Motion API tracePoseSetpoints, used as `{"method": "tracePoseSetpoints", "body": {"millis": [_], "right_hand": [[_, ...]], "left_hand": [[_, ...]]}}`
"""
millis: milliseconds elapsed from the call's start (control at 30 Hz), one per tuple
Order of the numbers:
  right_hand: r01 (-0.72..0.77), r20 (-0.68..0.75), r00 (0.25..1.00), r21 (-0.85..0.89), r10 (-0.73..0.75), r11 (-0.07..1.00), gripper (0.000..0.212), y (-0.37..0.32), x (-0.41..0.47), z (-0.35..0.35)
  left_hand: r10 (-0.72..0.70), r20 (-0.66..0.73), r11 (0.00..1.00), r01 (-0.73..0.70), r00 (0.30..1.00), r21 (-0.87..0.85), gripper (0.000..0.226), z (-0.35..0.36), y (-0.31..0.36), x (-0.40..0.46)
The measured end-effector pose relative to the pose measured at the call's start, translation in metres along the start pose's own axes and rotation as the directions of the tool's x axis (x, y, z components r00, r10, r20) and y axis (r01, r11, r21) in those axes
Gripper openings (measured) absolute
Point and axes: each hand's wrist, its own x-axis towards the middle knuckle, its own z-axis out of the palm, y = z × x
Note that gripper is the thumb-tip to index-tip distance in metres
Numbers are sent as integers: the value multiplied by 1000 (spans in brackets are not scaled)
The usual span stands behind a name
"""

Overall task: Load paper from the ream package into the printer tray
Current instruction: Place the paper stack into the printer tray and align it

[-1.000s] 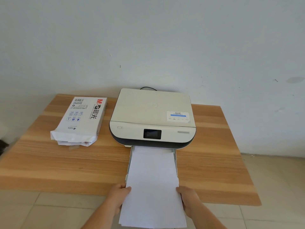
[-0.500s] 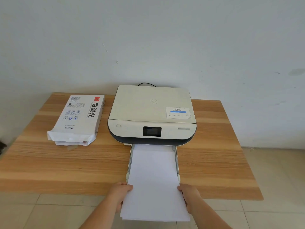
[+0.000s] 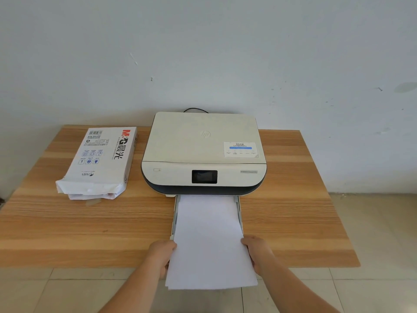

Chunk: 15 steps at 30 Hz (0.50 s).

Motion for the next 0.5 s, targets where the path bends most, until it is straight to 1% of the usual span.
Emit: {"method": "tracePoseSetpoints", "body": {"millis": [100,200,300,400,500], "right_hand": [[14,-14,1000,-15,-14,1000,20,-9,-1,2],[22,-3,1000,-38,-22,999,22,-16,1,4],[35,-24,999,-112,-38,993,27,-21,7,6],[77,-50,995,-217,-90,973,32,-27,14,8],[74,-85,991,-251,-98,965,31,-32,15,12]], "left_hand": [[17,-27,1000,-17,999,16,11,2,6,3],[44,-68,999,-43,997,16,10,4,13,5],[62,-88,998,-61,994,9,9,6,20,8],[93,-101,994,-87,991,63,9,8,29,11],[124,-122,986,-109,985,123,16,10,35,14]]}}
